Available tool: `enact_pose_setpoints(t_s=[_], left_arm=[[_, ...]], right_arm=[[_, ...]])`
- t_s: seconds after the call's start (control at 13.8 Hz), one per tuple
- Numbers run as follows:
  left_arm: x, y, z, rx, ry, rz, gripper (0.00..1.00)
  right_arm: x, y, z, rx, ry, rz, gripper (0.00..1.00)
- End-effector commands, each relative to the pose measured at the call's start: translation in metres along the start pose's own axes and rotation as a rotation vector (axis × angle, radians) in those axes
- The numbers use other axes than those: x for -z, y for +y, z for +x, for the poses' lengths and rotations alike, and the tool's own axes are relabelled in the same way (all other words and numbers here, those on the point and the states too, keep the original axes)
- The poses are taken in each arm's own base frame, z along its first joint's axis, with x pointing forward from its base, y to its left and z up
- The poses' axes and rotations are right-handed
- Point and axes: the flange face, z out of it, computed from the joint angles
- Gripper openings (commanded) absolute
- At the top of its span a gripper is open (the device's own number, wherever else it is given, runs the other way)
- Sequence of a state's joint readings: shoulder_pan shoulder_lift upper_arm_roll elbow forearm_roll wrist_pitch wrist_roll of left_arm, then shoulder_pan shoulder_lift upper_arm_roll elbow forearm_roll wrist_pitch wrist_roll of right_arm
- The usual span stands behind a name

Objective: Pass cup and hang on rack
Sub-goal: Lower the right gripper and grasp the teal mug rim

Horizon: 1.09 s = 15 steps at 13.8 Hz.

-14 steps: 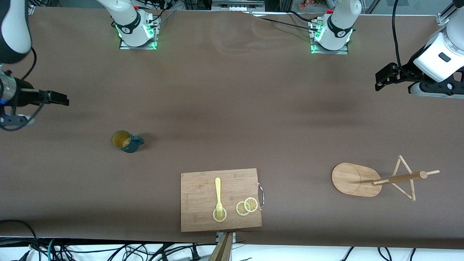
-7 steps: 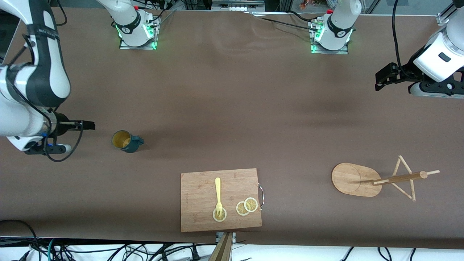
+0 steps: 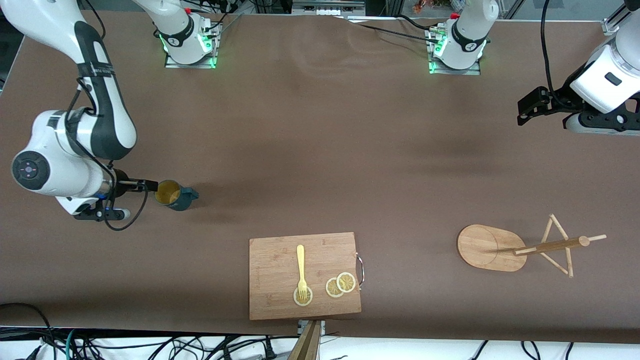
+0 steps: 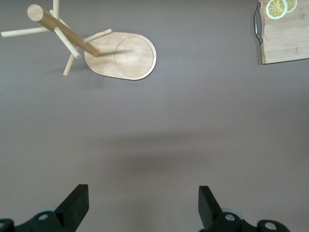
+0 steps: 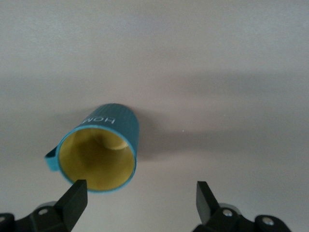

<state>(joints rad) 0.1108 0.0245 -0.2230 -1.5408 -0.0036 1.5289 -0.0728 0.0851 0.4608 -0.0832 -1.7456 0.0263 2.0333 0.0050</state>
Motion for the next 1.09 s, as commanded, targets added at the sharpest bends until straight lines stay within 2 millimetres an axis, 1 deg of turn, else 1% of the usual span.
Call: enact_pose_setpoints(t_s=[0.0, 0.07, 0.22, 0.51, 0.58, 0.65, 0.73, 0.8, 0.87, 0.94, 1.02], left_arm=[[0.003, 0.001, -0.005, -0.014, 0.001, -0.019, 1.0], [0.004, 0.001, -0.005, -0.014, 0.003, -0.019, 1.0], [0.004, 0.002, -0.006, -0.015, 0.003, -0.021, 1.0], [0.003, 0.001, -0.006, -0.014, 0.001, -0.021, 1.0], [0.003, 0.002, -0.006, -0.015, 0.001, -0.02, 1.0], [0.003, 0.001, -0.006, -0.014, 0.001, -0.021, 1.0], [0.003, 0.001, -0.006, -0.014, 0.001, -0.021, 1.0], [0.003, 0.001, -0.006, -0.014, 0.001, -0.021, 1.0], [0.003, 0.001, -0.006, -0.014, 0.001, -0.021, 1.0], [0.003, 0.001, -0.006, -0.014, 0.0, -0.02, 1.0], [0.003, 0.002, -0.006, -0.015, 0.0, -0.02, 1.0]], right_arm=[[-0.024, 0.0, -0.006, -0.02, 0.027, 0.011, 1.0], [-0.034, -0.004, -0.006, -0.016, 0.027, 0.012, 1.0], [-0.047, -0.005, -0.004, -0.031, 0.018, 0.034, 1.0], [-0.064, -0.005, -0.007, -0.036, 0.004, 0.037, 1.0], [-0.067, -0.005, -0.008, -0.038, 0.009, 0.038, 0.83], [-0.068, -0.005, -0.009, -0.04, 0.004, 0.038, 0.56], [-0.068, -0.005, -0.009, -0.038, 0.002, 0.038, 0.35], [-0.067, -0.006, -0.008, -0.038, 0.004, 0.038, 0.22], [-0.065, -0.006, -0.008, -0.039, 0.005, 0.04, 0.11], [-0.064, -0.007, -0.008, -0.041, 0.007, 0.046, 0.04], [-0.064, -0.008, -0.008, -0.048, 0.007, 0.058, 0.0]])
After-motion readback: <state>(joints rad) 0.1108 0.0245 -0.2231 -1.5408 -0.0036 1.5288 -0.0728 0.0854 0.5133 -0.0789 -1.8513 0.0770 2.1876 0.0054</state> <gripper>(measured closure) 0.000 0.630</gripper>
